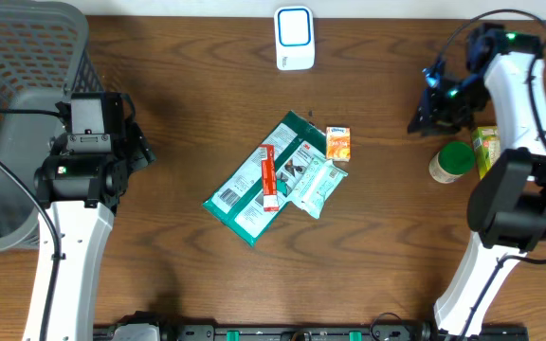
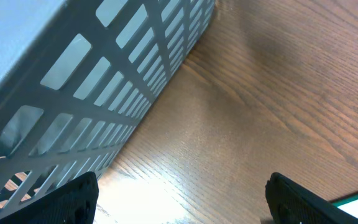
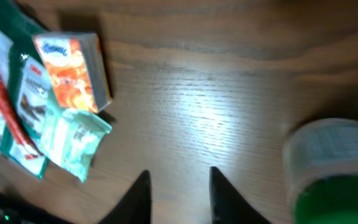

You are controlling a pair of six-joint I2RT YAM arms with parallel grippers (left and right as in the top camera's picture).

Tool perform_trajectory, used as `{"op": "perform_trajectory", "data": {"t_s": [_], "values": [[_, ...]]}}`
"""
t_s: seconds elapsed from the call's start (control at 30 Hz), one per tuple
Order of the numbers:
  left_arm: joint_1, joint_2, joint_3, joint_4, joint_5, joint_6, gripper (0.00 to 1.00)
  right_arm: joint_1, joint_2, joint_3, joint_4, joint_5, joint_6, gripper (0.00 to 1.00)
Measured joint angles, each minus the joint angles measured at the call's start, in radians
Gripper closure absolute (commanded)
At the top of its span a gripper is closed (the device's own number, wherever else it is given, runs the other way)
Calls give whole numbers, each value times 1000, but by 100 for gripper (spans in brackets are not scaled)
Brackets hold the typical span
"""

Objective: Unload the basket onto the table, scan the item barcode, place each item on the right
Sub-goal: 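Carry the Knorr jar right and set it beside the tea box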

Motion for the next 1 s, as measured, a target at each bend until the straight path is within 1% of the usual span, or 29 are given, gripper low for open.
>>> {"op": "perform_trajectory", "data": {"t_s": [0.17,0.27,0.4,0.53,0.67,0.97,1.0], "values": [[0,0,0,0,0,0,13,50,0,-155,108,85,26,80],[0,0,0,0,0,0,13,71,0,-263,209,210,76,85],[0,0,0,0,0,0,13,71,0,-338,290,365,129,87],[0,0,0,0,0,0,13,64,0,-361,303,511,182,87],[0,0,0,0,0,0,13,44,0,-364,303,605,212,86],[0,0,0,0,0,0,13,21,0,-364,308,690,231,82],[0,0,0,0,0,0,13,21,0,-364,309,686,232,79]]}}
